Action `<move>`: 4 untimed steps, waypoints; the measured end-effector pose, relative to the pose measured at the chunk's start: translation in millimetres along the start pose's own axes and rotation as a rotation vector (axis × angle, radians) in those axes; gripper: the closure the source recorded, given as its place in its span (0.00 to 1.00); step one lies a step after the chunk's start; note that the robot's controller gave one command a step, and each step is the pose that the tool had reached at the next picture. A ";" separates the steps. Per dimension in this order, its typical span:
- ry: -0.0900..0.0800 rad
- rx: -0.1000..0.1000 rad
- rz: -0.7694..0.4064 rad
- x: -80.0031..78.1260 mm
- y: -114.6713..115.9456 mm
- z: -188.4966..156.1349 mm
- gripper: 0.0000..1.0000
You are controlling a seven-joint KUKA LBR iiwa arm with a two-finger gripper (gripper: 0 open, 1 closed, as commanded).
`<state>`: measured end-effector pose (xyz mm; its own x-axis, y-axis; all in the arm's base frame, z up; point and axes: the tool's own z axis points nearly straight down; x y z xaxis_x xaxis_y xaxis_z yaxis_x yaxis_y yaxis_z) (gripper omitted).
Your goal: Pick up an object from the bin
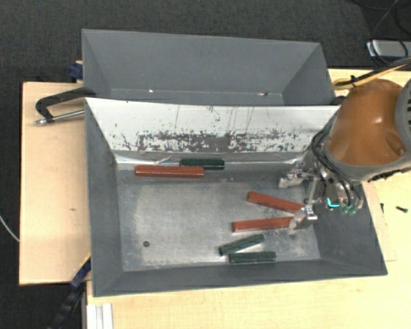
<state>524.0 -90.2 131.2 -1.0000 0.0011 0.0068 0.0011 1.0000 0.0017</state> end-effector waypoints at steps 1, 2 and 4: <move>-0.008 0.001 -0.002 -2.0 0.2 -3.8 0.00; -0.017 0.002 0.026 6.1 16.4 52.5 0.00; -0.013 0.001 0.026 4.9 16.9 51.9 0.00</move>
Offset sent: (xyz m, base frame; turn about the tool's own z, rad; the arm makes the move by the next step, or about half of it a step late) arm -0.0104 0.0184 -0.0612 0.0268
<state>518.8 -73.1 79.3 -0.9996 0.0274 -0.0058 0.0274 0.9996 0.0004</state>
